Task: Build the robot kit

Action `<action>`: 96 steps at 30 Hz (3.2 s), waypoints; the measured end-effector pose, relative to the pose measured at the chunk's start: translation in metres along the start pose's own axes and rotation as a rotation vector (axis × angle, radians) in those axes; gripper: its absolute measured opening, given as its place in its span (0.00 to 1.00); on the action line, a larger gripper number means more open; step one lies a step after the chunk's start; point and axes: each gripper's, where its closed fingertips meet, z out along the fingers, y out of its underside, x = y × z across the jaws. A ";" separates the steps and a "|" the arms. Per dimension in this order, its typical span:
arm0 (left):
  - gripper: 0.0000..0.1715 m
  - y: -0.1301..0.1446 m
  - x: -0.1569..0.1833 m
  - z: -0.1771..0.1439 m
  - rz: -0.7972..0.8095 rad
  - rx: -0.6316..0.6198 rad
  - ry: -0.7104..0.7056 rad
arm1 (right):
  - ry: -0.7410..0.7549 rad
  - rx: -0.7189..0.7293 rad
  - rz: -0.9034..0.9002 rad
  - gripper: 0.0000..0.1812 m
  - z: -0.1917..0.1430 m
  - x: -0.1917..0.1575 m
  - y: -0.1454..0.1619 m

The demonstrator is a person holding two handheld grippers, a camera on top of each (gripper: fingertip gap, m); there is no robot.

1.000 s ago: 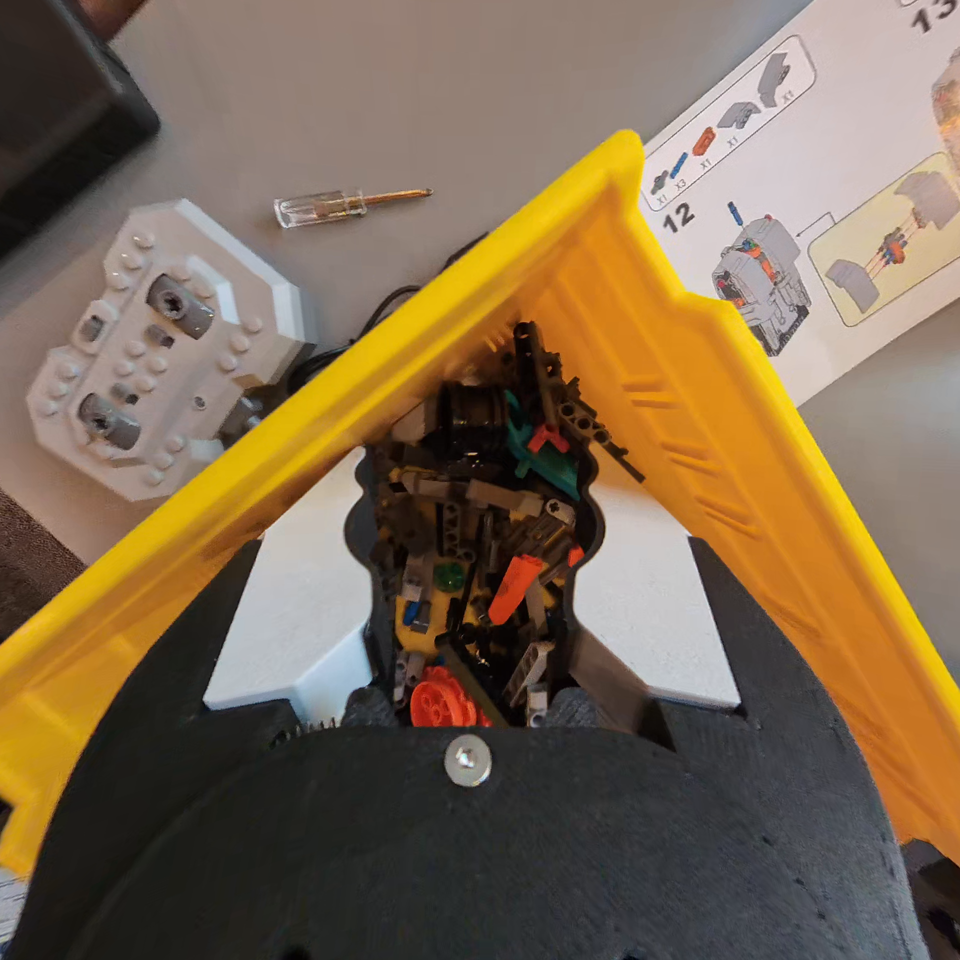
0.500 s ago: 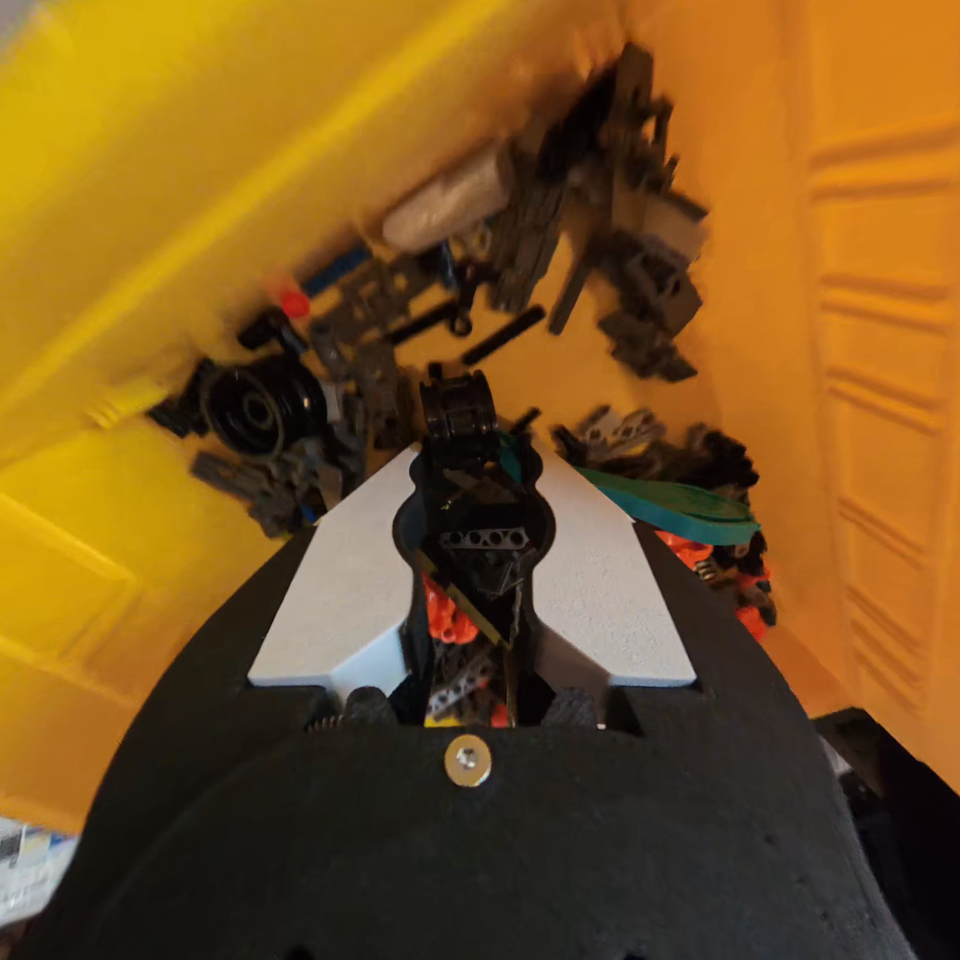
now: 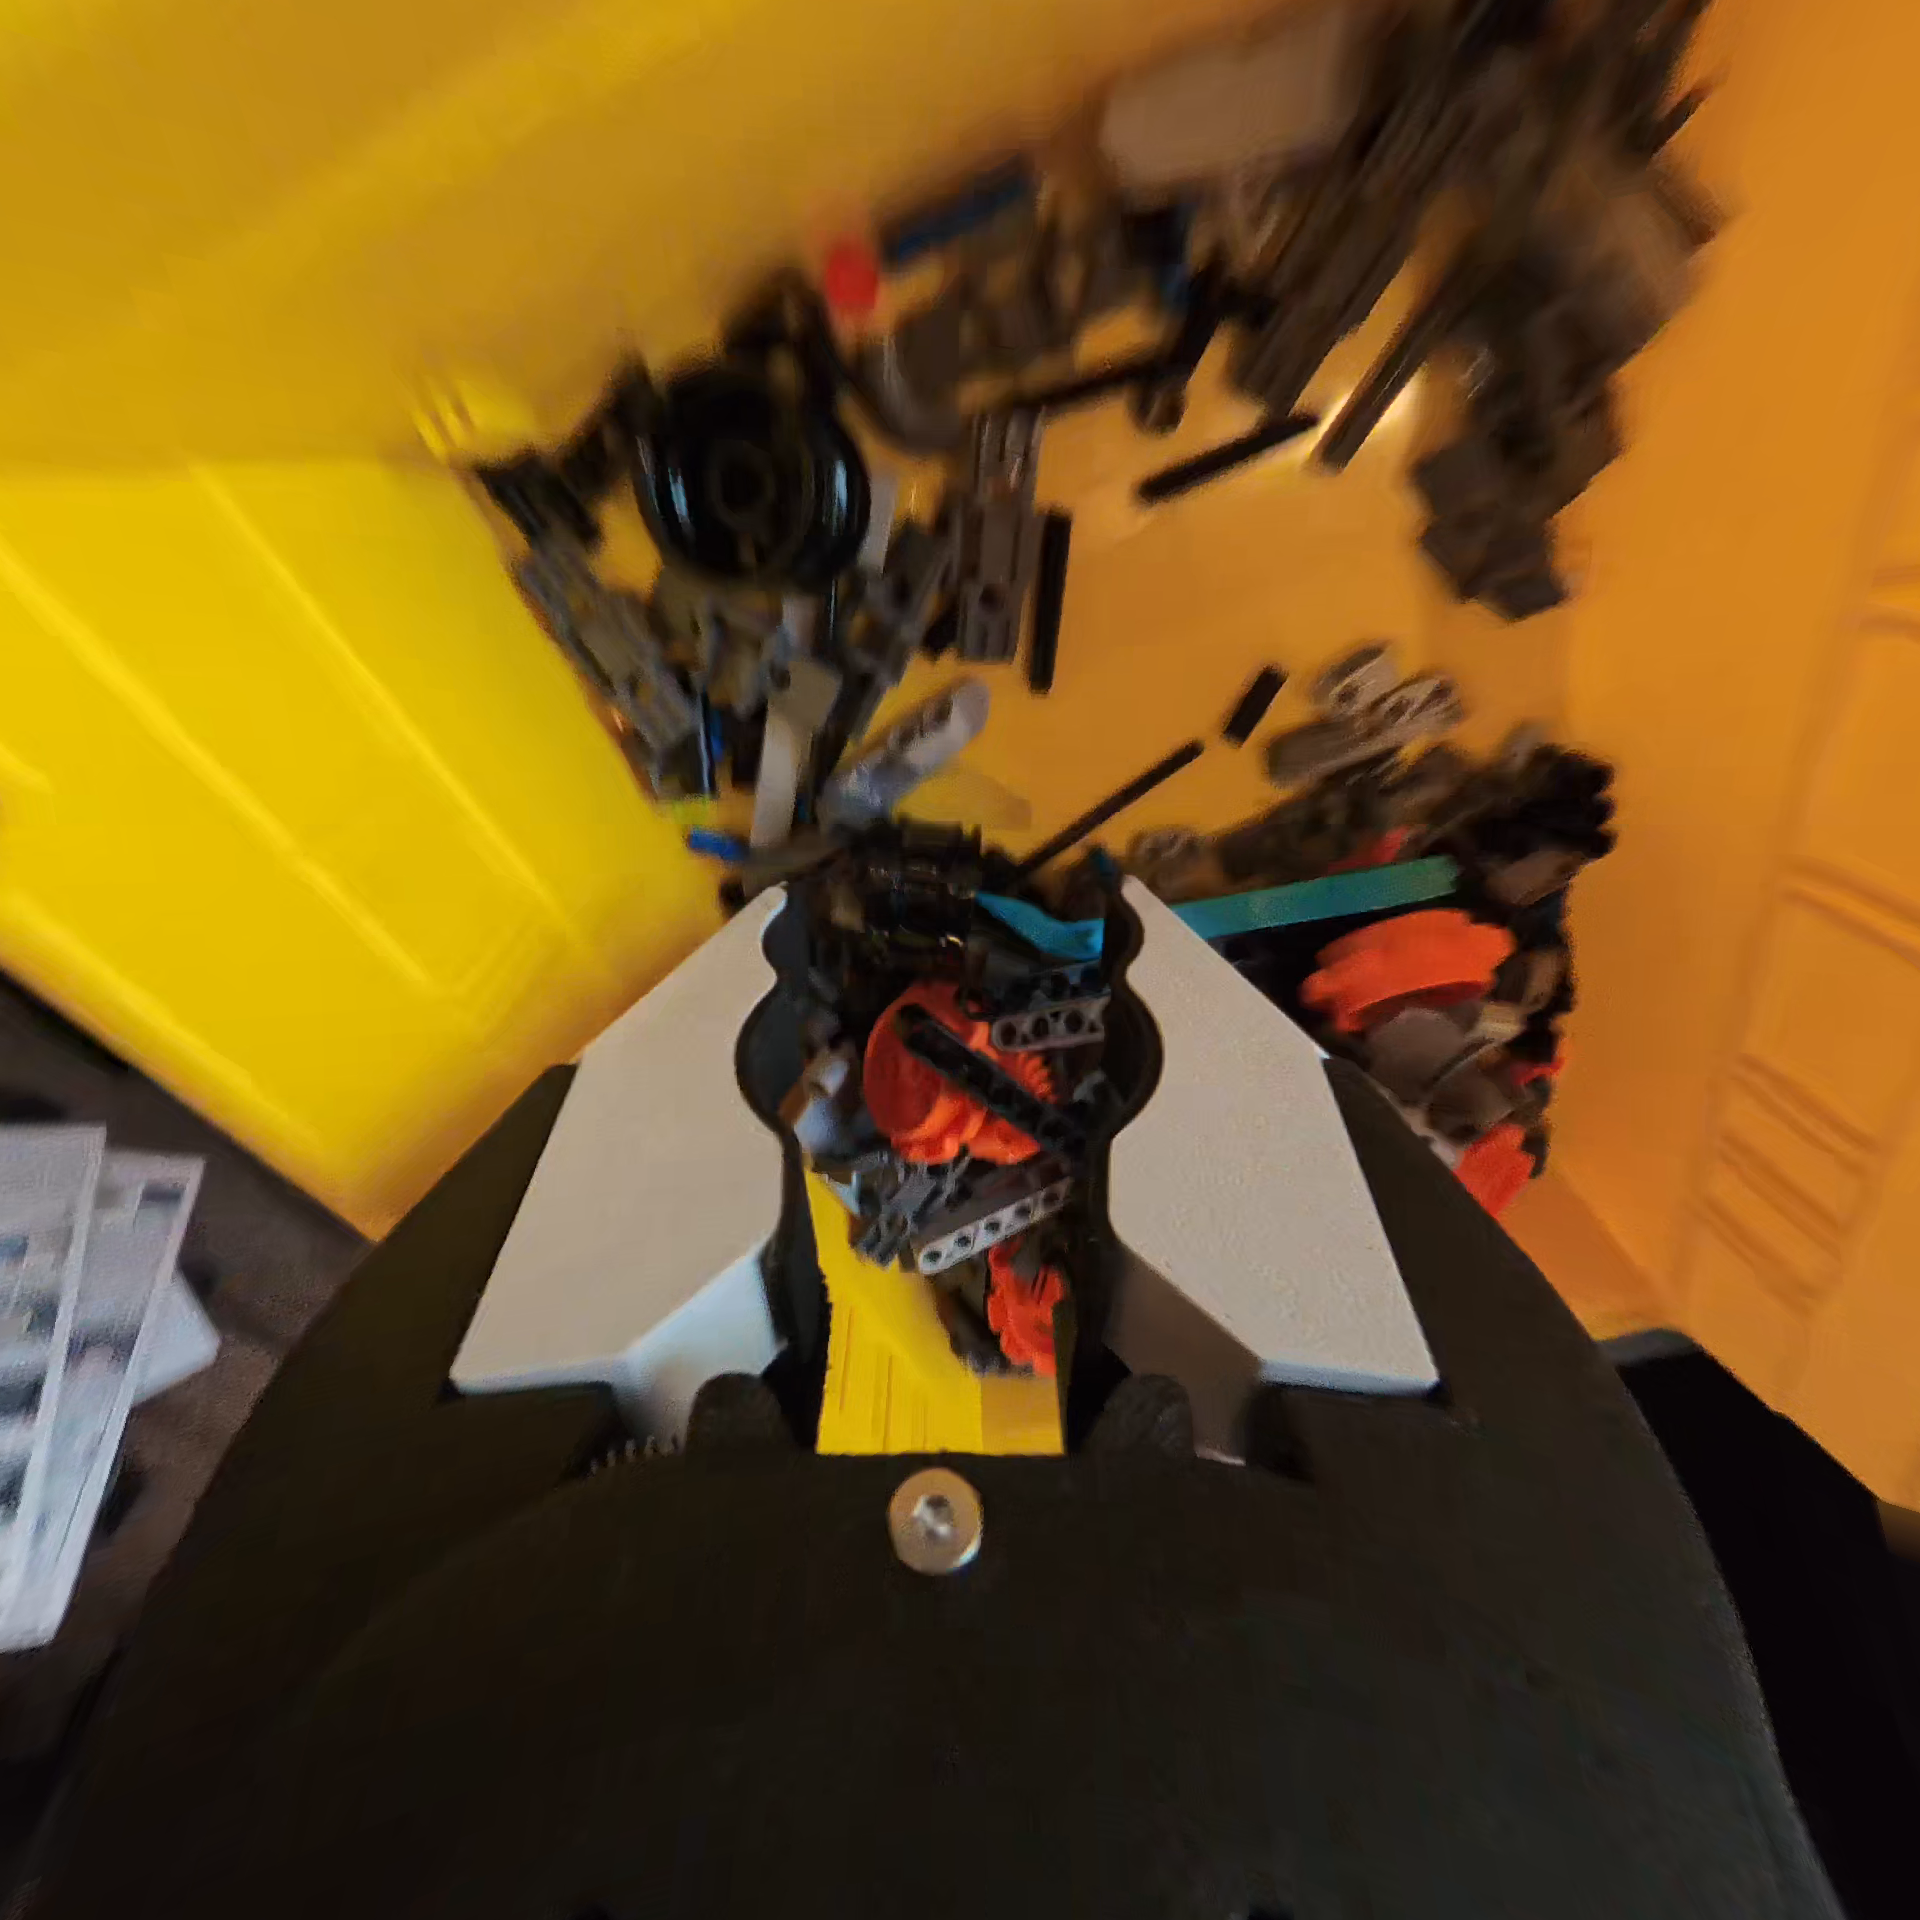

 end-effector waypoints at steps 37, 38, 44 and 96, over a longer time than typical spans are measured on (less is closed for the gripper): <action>0.58 -0.098 0.031 -0.192 0.338 1.392 -0.200 | -0.006 -0.010 -0.023 0.04 0.001 -0.003 0.001; 0.49 -0.097 0.033 -0.185 0.361 1.349 -0.167 | -0.007 -0.010 -0.023 0.04 0.001 -0.003 0.001; 0.32 -0.088 0.021 -0.130 0.334 1.001 -0.104 | -0.010 -0.012 -0.024 0.04 0.001 -0.003 0.001; 0.25 0.011 0.054 -0.008 0.177 0.077 0.138 | -0.035 -0.018 -0.027 0.04 0.002 -0.007 0.002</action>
